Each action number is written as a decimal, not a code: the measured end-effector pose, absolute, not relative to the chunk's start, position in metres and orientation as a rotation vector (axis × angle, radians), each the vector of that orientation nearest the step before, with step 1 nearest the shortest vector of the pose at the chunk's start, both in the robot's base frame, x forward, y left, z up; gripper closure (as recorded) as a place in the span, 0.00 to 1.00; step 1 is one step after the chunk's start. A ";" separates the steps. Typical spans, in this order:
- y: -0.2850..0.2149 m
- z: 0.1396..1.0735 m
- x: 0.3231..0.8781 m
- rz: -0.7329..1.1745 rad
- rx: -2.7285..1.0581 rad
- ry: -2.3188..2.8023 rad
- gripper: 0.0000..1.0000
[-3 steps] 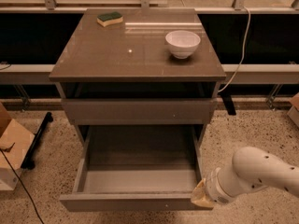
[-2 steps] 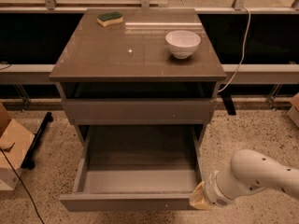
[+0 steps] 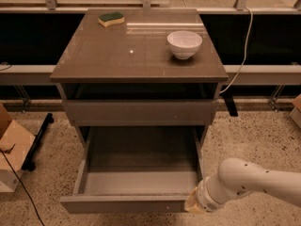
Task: Close middle drawer
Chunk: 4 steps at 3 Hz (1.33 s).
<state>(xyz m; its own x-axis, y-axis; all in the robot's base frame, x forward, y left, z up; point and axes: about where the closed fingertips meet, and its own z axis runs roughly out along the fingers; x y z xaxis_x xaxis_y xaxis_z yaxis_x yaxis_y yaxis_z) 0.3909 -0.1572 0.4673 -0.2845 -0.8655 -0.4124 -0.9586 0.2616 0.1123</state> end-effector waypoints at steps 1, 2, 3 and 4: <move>-0.153 0.423 0.404 0.526 -1.660 2.268 1.00; -0.153 0.416 0.407 0.531 -1.653 2.269 1.00; -0.154 0.400 0.432 0.526 -1.640 2.252 1.00; -0.155 0.384 0.463 0.545 -1.620 2.247 1.00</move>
Offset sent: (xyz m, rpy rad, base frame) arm 0.0438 0.0041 -0.1025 0.0601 0.0085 -0.0523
